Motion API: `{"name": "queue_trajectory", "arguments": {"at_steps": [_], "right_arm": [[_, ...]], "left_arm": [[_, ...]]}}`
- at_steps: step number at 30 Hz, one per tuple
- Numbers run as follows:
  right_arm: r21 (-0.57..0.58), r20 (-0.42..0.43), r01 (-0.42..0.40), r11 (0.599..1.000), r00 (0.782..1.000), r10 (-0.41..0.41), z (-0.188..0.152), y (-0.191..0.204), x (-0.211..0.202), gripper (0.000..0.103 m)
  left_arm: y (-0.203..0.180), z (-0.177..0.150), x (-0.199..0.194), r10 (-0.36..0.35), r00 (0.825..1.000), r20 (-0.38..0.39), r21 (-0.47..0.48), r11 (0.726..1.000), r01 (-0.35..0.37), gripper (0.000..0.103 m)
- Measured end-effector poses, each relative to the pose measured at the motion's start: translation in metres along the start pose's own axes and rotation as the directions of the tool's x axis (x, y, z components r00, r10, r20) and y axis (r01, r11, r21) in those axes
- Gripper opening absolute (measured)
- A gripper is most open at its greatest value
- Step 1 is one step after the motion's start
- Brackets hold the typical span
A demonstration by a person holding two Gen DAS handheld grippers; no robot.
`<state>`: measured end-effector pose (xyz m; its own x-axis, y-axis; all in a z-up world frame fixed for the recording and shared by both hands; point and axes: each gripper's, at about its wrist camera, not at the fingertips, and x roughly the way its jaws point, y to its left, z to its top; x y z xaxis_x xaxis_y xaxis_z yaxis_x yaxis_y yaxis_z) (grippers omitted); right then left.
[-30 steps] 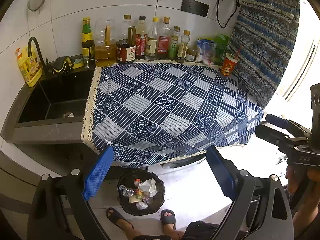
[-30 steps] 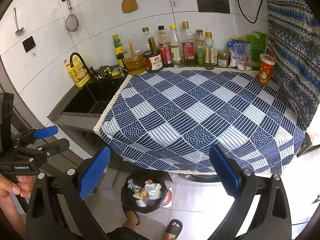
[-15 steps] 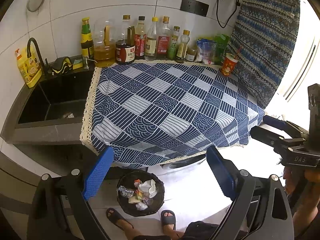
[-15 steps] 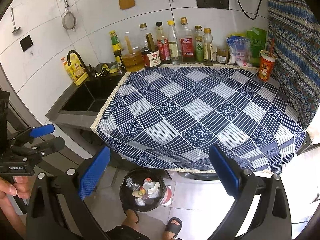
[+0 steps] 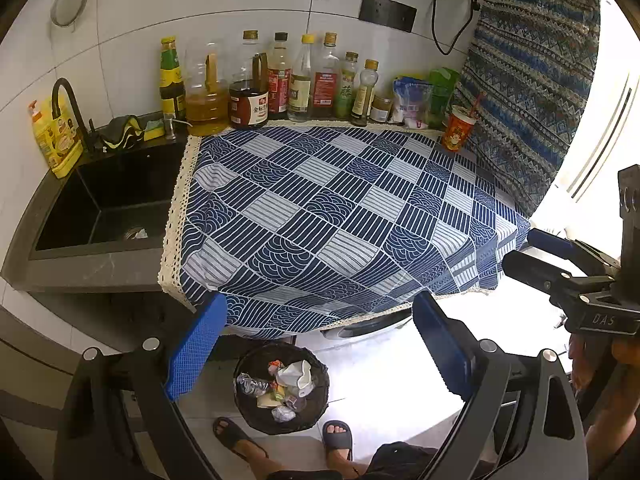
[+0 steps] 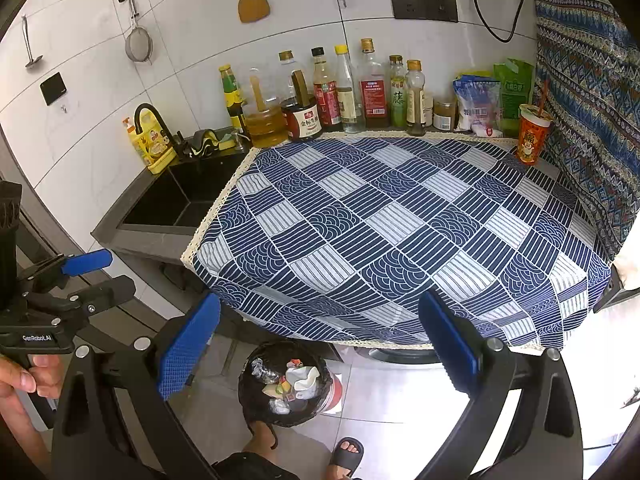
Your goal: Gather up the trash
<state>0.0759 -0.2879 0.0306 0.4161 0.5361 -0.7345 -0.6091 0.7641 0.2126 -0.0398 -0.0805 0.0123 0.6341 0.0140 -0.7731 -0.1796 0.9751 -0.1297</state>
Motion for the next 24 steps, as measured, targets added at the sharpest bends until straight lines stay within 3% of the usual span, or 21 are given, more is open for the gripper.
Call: {"name": "queue_trajectory", "arguments": {"at_steps": [24], "right_arm": [[0.002, -0.005, 0.002, 1.0, 1.0, -0.002, -0.0006, -0.0021, -0.0005, 0.098]], "left_arm": [[-0.0037, 0.0023, 0.0002, 0.006, 1.0, -0.002, 0.001, 1.0, -0.006, 0.091]]}}
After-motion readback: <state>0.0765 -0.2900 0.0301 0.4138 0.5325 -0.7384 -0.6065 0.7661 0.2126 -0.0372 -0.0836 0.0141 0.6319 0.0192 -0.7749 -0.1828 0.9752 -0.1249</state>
